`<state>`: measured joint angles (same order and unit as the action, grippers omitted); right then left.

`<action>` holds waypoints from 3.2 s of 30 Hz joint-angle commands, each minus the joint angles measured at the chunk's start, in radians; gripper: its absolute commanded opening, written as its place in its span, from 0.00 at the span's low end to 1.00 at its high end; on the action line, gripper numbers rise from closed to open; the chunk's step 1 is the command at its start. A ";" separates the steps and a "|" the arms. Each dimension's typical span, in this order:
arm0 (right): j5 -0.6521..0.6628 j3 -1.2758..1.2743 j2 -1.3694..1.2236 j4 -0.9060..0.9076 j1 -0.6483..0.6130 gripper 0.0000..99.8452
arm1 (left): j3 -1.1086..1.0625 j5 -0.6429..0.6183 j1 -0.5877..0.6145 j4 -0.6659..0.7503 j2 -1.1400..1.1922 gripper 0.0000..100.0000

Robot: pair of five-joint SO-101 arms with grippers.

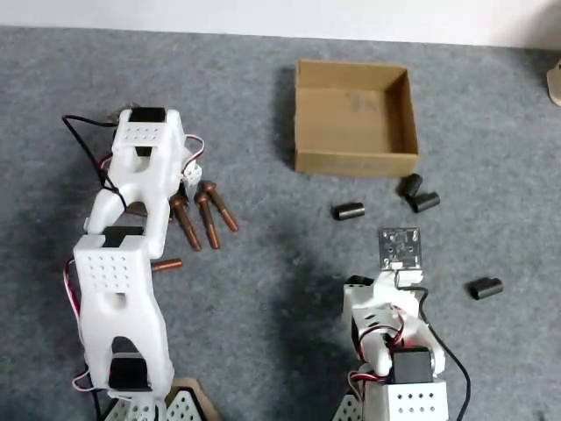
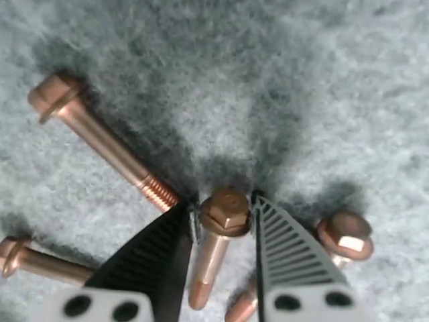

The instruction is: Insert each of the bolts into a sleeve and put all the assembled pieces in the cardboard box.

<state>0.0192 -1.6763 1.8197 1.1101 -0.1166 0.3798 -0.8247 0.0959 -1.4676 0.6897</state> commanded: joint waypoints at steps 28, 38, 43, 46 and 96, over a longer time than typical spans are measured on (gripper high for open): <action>-0.006 -0.137 0.013 -0.004 0.012 0.00 | -0.024 0.195 0.050 0.284 -0.016 0.17; -0.006 -0.137 0.013 -0.004 0.012 0.00 | 0.016 0.196 0.041 0.120 -0.016 0.18; -0.006 -0.137 0.013 -0.004 0.012 0.00 | 0.018 0.198 0.007 0.092 -0.018 0.18; -0.006 -0.137 0.013 -0.004 0.012 0.00 | 0.018 0.270 0.004 0.089 -0.012 0.17; -0.011 -0.125 0.007 -0.073 0.188 0.00 | 0.054 0.391 0.012 0.084 0.090 0.01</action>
<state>0.0192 -1.6763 1.8197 1.0579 0.0215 0.4289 -0.4304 0.1220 -1.3709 0.7664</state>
